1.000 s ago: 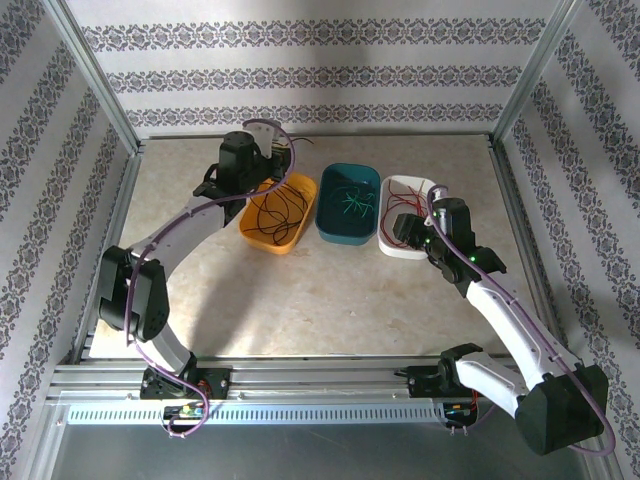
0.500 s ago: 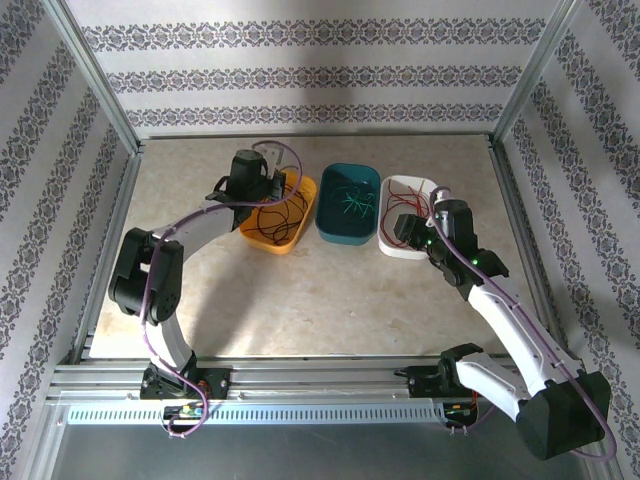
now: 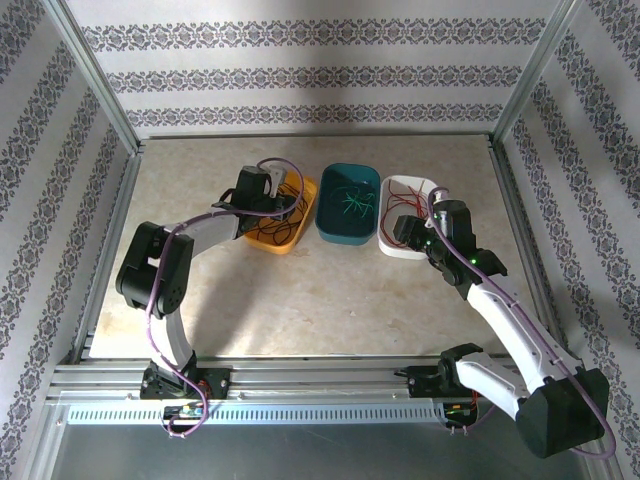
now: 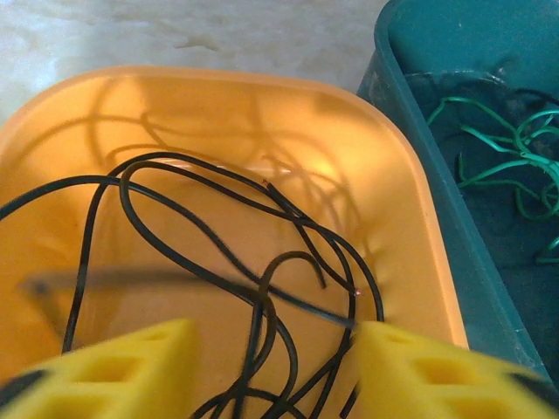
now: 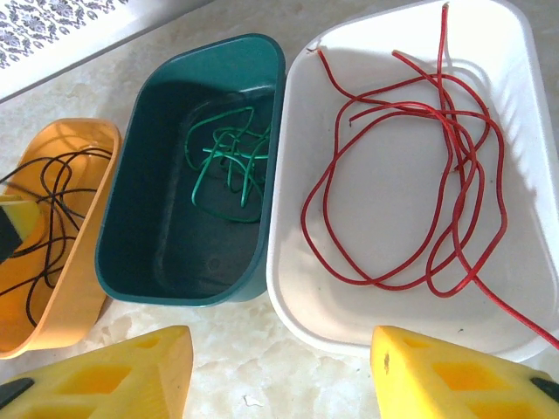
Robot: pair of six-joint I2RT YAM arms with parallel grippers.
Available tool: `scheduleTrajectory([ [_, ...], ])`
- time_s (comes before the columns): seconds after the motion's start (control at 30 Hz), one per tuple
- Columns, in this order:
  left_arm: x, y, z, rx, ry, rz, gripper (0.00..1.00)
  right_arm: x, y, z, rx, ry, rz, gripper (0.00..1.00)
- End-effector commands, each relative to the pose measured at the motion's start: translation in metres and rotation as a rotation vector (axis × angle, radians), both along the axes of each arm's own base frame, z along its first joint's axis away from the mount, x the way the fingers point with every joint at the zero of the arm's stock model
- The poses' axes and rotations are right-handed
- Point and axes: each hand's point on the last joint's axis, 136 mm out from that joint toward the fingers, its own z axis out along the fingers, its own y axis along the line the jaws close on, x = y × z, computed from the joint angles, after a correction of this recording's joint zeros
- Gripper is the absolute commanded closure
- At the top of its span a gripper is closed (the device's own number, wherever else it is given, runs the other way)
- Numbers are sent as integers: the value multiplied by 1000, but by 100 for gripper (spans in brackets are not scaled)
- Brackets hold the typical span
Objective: Untangle the cables
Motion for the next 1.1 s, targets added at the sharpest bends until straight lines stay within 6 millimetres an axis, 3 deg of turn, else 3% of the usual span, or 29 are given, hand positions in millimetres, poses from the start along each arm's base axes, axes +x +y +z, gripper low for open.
scheduleTrajectory([
  [0.0,5,-9,40,-36,-76,-2,15,-3,-8,-4,-11,7,-35,43],
  [0.2,-2,-8,140,-129,-335,20,5,-4,-17,-11,-38,19,-63,41],
  [0.27,-8,3,157,-156,-384,73,2,-2,-26,-14,-66,23,-100,40],
  [0.33,-17,29,159,-128,-421,194,1,-1,-44,-15,-125,7,-168,39],
  [0.37,-22,44,156,-100,-430,262,1,0,-52,-15,-164,-9,-195,38],
  [0.53,-75,163,119,254,-380,713,1,6,-99,-16,-475,-139,-311,17],
  [0.63,-116,222,99,422,-299,915,1,16,-108,-20,-607,-240,-311,2],
  [0.73,-146,258,73,489,-202,1021,1,31,-105,-35,-652,-287,-291,2],
  [0.83,-156,268,44,535,-188,1025,1,50,-96,-61,-649,-270,-249,2],
  [0.93,-162,277,20,510,-190,1100,1,72,-86,-55,-678,-357,-214,2],
  [1.07,-130,262,8,475,-189,979,1,87,-93,-67,-574,-365,-196,2],
])
